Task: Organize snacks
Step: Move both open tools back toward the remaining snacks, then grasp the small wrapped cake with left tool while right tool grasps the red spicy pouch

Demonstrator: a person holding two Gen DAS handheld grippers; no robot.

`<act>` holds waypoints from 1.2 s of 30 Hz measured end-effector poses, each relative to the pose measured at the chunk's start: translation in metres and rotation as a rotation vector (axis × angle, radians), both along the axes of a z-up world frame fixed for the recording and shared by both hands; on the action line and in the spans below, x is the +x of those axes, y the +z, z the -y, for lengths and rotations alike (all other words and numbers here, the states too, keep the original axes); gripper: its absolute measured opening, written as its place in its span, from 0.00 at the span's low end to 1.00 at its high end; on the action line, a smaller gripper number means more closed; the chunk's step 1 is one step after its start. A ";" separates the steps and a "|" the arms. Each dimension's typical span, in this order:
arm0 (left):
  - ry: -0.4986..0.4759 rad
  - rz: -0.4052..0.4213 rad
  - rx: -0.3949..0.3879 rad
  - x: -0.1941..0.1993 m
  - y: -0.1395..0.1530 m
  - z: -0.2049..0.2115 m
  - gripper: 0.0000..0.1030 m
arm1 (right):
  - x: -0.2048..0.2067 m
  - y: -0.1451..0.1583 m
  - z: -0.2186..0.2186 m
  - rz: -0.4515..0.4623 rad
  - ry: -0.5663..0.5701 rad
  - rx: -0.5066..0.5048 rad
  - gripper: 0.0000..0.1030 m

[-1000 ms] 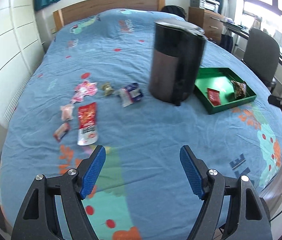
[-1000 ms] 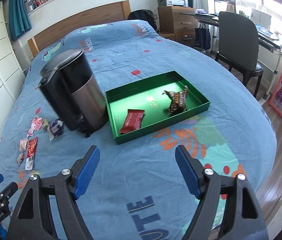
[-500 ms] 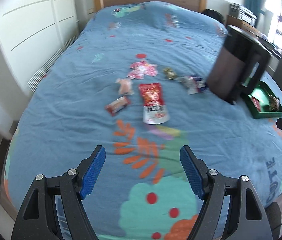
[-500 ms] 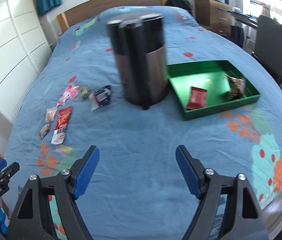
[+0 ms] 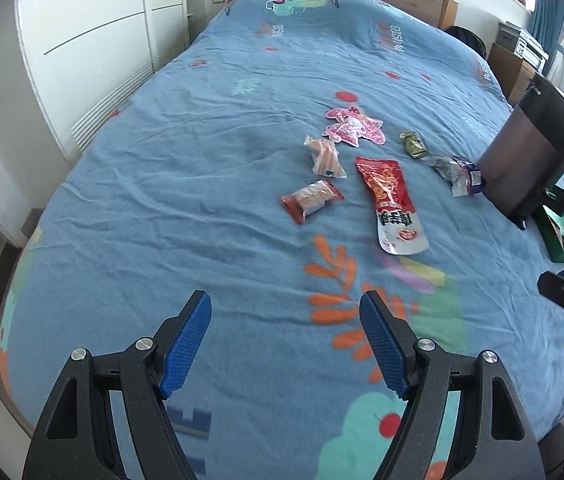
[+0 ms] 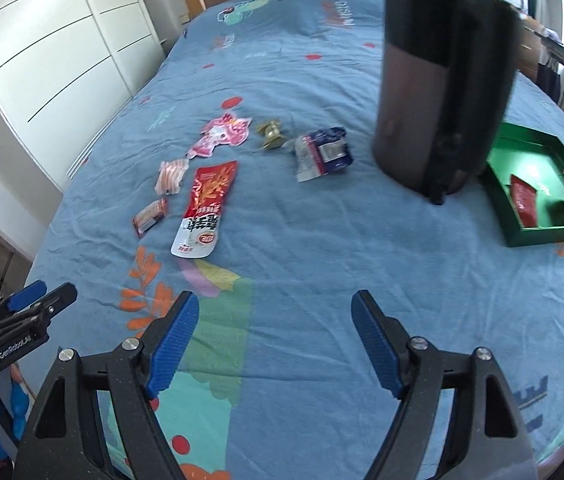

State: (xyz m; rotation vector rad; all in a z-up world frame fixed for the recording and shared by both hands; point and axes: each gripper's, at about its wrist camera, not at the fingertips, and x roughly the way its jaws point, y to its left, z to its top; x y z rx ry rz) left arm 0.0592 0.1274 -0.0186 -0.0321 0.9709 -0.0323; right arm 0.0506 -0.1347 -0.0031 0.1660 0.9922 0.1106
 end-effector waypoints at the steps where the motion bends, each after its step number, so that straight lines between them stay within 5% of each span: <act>1: -0.012 -0.001 -0.001 0.007 -0.003 0.000 0.70 | 0.005 -0.004 -0.003 -0.008 0.008 0.003 1.00; 7: -0.121 -0.012 -0.008 0.049 -0.013 0.003 0.69 | 0.042 -0.021 -0.022 -0.039 0.044 0.008 1.00; 15: -0.301 -0.059 0.104 0.114 -0.040 0.015 0.69 | 0.107 -0.043 -0.051 -0.083 0.076 0.031 1.00; 25: -0.441 -0.089 0.161 0.145 -0.069 0.028 0.65 | 0.162 -0.075 -0.085 -0.143 0.119 0.029 1.00; 36: -0.501 -0.109 0.170 0.159 -0.080 0.045 0.42 | 0.177 -0.092 -0.102 -0.170 0.130 -0.048 1.00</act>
